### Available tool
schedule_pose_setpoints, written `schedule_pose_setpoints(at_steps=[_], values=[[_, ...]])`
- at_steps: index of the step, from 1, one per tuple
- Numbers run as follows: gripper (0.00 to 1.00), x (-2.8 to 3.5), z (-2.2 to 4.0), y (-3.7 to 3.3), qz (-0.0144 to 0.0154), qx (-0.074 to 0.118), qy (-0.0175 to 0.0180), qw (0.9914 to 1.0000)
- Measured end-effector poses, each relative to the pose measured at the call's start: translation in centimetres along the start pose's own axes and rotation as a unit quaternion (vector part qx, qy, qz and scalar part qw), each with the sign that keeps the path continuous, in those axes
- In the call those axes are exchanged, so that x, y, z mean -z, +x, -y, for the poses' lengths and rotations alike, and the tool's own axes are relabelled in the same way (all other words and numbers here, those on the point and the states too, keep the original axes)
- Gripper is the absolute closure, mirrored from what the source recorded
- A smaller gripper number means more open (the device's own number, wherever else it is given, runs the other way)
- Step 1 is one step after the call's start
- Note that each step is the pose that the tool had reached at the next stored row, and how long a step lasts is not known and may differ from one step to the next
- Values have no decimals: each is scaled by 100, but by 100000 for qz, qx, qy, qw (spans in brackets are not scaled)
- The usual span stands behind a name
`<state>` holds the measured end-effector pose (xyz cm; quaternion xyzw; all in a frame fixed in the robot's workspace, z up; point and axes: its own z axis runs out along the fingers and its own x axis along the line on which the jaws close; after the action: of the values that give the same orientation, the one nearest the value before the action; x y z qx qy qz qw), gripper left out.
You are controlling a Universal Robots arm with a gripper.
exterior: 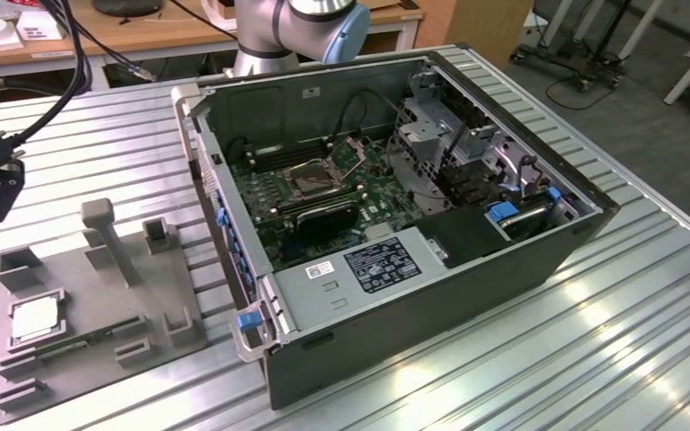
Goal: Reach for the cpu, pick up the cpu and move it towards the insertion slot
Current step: 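Reach for the cpu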
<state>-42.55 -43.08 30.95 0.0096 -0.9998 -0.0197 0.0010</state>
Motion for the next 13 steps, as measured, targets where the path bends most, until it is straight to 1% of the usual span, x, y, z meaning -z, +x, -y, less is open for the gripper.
schedule_pose_setpoints(at_steps=[4,13], values=[[90,-16,1,14,-1,-1,1,100000],[90,-28,1,36,-7,-1,7,100000]])
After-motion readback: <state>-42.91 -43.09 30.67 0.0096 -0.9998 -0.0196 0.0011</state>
